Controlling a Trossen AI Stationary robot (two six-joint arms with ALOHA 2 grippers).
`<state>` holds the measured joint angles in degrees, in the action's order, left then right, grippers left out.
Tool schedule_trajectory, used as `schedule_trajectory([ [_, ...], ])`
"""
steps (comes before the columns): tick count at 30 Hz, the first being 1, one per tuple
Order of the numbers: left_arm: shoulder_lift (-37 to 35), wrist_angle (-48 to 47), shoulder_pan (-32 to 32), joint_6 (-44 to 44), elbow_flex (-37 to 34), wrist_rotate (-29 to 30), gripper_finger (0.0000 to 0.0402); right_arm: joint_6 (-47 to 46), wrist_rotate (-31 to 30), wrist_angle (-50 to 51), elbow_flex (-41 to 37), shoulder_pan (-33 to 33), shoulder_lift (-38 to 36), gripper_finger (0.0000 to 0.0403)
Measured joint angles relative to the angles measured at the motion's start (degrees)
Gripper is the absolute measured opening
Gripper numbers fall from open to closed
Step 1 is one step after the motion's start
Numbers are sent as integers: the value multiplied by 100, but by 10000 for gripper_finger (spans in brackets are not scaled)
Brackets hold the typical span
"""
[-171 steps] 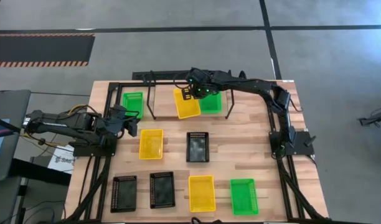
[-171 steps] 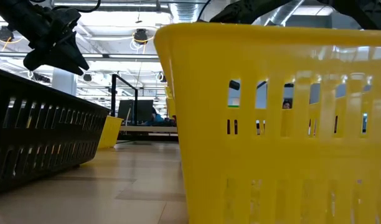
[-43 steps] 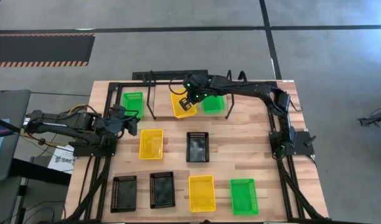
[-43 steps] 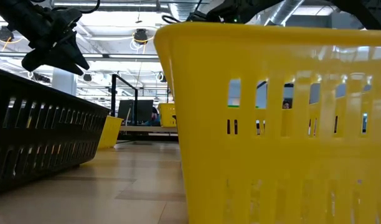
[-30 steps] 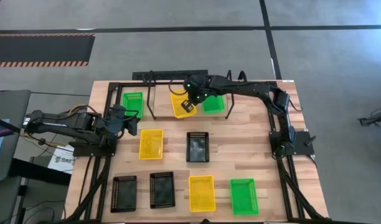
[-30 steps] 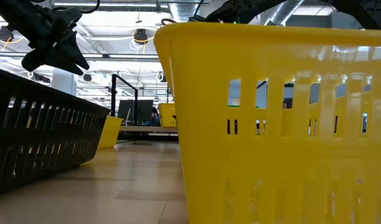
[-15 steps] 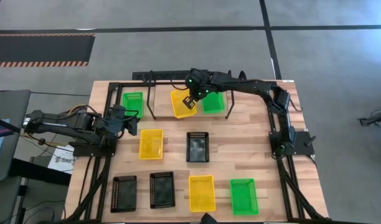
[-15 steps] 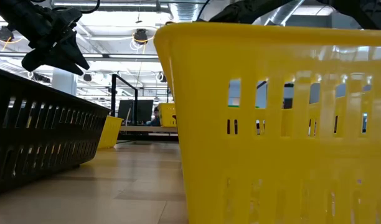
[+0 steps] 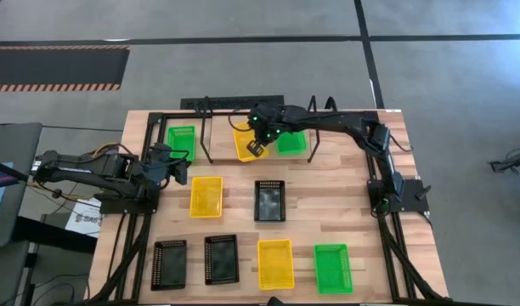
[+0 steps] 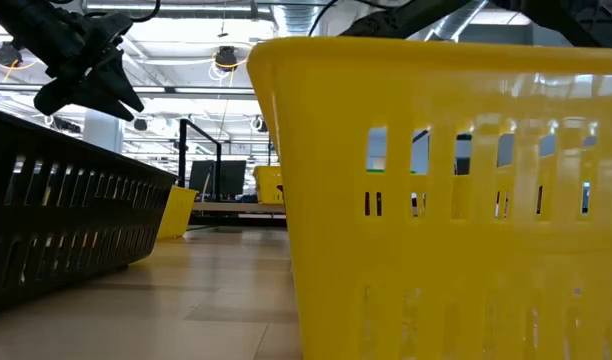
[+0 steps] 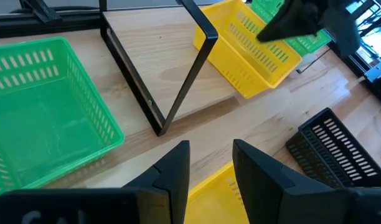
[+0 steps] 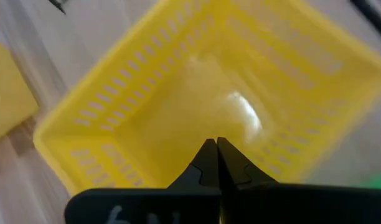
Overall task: Stack baskets on shelf by color
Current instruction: Put the top right yellow bin on the shelf
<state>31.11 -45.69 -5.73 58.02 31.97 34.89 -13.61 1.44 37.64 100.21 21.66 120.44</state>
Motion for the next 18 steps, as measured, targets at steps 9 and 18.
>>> schedule_trajectory([
  [9, 0, -2, 2, 24, 0, 0, 110, 15, -201, -47, 4, 18, 175, 0],
  [18, 0, -4, 2, 28, 0, 0, 110, 181, -444, 29, 415, 145, 167, 0],
])
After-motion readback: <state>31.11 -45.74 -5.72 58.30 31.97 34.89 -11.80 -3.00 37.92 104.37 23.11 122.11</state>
